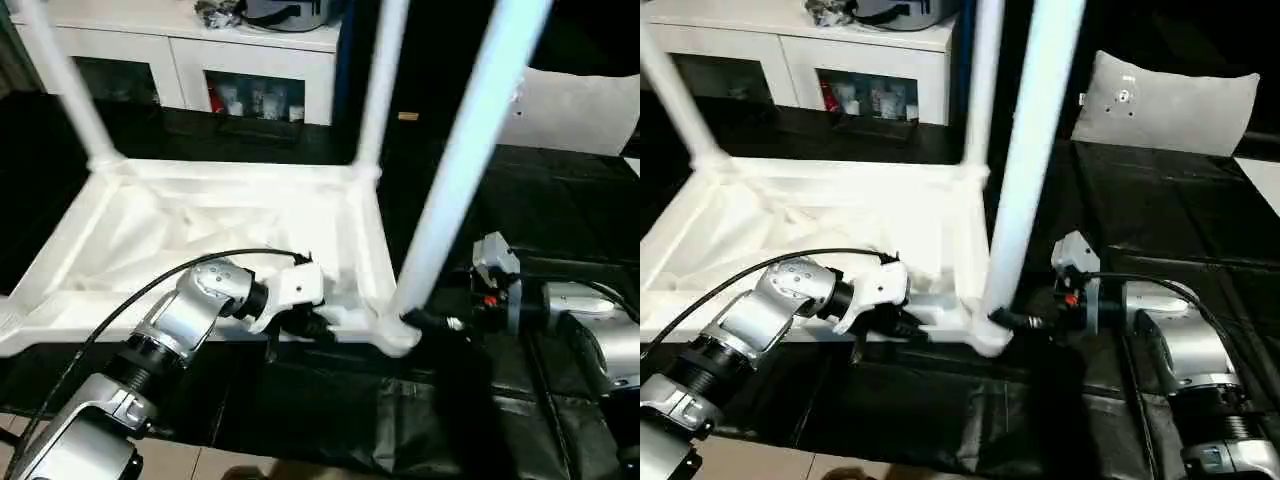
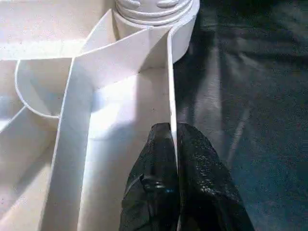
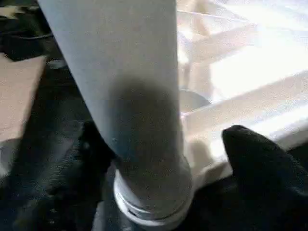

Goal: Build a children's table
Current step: Rotate leg to tighten

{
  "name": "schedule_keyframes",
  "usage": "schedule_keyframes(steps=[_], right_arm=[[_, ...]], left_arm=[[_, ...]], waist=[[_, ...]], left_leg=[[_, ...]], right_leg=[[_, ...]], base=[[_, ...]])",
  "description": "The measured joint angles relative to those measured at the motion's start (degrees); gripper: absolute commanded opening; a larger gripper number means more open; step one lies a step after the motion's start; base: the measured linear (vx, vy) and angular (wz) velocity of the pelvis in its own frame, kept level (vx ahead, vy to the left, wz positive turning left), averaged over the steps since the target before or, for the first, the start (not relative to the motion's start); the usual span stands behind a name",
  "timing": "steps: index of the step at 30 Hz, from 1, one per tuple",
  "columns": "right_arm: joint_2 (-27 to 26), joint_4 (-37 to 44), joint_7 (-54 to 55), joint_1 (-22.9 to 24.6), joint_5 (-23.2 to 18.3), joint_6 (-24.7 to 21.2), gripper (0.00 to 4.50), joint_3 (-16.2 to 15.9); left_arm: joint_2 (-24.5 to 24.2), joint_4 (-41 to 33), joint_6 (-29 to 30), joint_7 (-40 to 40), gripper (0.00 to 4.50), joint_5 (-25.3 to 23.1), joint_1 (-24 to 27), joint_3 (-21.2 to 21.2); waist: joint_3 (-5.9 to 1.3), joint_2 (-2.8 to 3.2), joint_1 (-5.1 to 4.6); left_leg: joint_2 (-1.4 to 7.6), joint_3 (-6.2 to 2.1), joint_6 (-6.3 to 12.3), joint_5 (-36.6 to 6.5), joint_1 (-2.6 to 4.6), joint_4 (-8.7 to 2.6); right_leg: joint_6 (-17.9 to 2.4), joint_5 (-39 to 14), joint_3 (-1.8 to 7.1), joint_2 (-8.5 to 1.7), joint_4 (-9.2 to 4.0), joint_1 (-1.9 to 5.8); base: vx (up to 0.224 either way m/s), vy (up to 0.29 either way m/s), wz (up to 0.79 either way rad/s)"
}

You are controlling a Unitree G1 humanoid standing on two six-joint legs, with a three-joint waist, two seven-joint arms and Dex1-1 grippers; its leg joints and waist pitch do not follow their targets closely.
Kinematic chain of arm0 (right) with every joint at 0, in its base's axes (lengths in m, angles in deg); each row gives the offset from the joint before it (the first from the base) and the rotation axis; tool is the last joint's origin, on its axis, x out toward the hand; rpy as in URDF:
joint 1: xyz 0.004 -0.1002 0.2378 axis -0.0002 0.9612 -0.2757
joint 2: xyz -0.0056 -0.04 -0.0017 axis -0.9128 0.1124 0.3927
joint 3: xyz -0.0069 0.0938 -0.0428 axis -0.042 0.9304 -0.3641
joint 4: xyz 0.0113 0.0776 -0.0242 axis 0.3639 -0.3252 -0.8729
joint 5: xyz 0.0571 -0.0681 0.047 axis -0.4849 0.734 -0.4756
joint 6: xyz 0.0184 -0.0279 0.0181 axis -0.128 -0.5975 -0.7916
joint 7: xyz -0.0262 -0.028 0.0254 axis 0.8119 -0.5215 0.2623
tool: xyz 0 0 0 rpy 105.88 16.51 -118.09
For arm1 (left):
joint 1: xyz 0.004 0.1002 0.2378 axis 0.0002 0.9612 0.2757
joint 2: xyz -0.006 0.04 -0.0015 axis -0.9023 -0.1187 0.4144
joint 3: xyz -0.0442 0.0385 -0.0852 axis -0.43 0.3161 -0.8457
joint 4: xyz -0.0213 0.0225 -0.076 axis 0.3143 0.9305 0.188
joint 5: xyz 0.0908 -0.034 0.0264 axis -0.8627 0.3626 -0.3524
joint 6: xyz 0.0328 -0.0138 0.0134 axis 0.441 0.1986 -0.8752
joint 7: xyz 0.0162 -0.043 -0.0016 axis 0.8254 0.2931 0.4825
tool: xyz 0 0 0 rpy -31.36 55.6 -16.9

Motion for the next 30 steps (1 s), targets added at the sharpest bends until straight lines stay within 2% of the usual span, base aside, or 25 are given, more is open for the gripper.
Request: schedule_keyframes(steps=[2,6,7,11,13,15,16,22,26,28,30], right_arm=[[0.3,0.0,-2.0,0.0,-0.4,-0.2,3.42,-0.8],[0.5,0.0,-4.5,0.0,-1.0,-0.8,3.21,-1.8],[0.5,0.0,-5.0,0.0,-1.2,-1.0,2.97,-2.0],[0.2,0.3,-5.9,0.0,-1.8,-2.0,2.83,-2.8],[-0.1,0.6,-6.0,0.0,-2.2,-2.5,2.52,-2.8],[-0.2,1.0,-6.0,0.1,-2.4,-3.2,2.44,-2.9],[-0.2,1.1,-6.0,0.1,-2.4,-3.5,2.20,-2.9],[-0.2,3.3,-5.3,1.4,-2.8,-4.8,2.05,-2.7],[-1.6,6.1,-2.0,4.1,-4.4,-6.6,2.04,-0.8],[-3.1,6.9,1.5,4.7,-4.3,-7.5,2.04,0.2],[-7.5,6.4,11.2,3.8,-2.0,-8.9,2.03,2.1]], left_arm=[[-0.6,0.0,-0.3,-1.4,0.00,0.3,0.0,0.1],[-1.0,-0.1,-1.0,-2.7,0.00,0.4,0.0,0.4],[-1.0,-0.1,-1.1,-3.1,0.00,0.4,0.0,0.4],[-1.1,-0.1,-1.4,-3.7,0.00,0.5,0.0,0.5],[-1.1,-0.1,-1.4,-3.7,0.00,0.5,0.0,0.5],[-1.2,-0.1,-1.4,-3.9,0.00,0.5,0.0,0.5],[-1.2,-0.1,-1.4,-4.1,0.00,0.5,0.0,0.5],[-0.9,-0.1,-0.3,-4.8,0.00,1.3,0.0,0.5],[-0.7,-1.1,3.2,-4.6,0.00,1.7,0.2,-0.2],[-0.4,-1.1,5.2,-3.1,0.00,1.6,0.2,-0.8],[1.5,0.0,8.5,3.0,0.00,0.3,0.0,-3.0]], waist=[[0.00,0.01,0.02],[0.00,0.00,0.06],[0.00,-0.01,0.07],[0.02,-0.04,0.08],[0.01,-0.05,0.09],[0.03,-0.08,0.11],[0.02,-0.09,0.11],[0.02,-0.11,0.14],[0.01,-0.11,0.10],[0.01,-0.10,-0.14],[0.00,-0.12,-1.07]], left_leg=[[0.01,0.00,0.00,0.0,-0.01,-0.01],[0.01,0.00,0.00,0.0,-0.01,0.05],[0.01,0.00,0.00,0.0,-0.01,0.06],[0.01,0.00,0.00,0.0,-0.03,0.06],[0.01,0.00,0.00,0.0,-0.02,0.06],[0.01,0.00,0.00,0.0,-0.02,0.07],[0.01,0.00,0.00,0.0,-0.02,0.07],[0.01,0.00,0.00,0.0,-0.03,0.06],[0.01,0.00,0.00,0.0,-0.01,0.07],[0.00,0.01,-0.02,0.0,-0.01,0.06],[0.01,0.01,-0.10,0.1,0.09,0.08]], right_leg=[[0.0,0.0,-0.01,0.01,0.02,0.00],[0.1,-0.1,0.00,0.00,0.02,0.00],[0.1,-0.1,0.00,0.00,0.02,0.00],[0.2,-0.1,0.00,0.00,0.04,0.00],[0.2,-0.1,0.00,0.00,0.04,0.00],[0.2,-0.1,0.00,0.00,0.04,0.00],[0.2,-0.1,0.00,0.00,0.04,0.00],[0.3,-0.2,0.00,0.00,0.04,0.00],[0.3,-0.2,0.01,0.00,0.05,0.03],[0.3,-0.2,0.02,0.00,0.08,0.08],[0.2,-0.1,0.02,0.01,0.12,0.11]], base=[[0.000,0.000,0.00],[0.000,0.000,0.00],[0.000,0.000,0.00],[0.000,0.000,0.00],[0.000,0.000,0.00],[0.000,0.000,0.00],[0.000,0.000,0.00],[0.000,0.000,0.00],[0.000,0.000,0.00],[0.000,0.000,0.00],[0.000,0.000,0.00]])
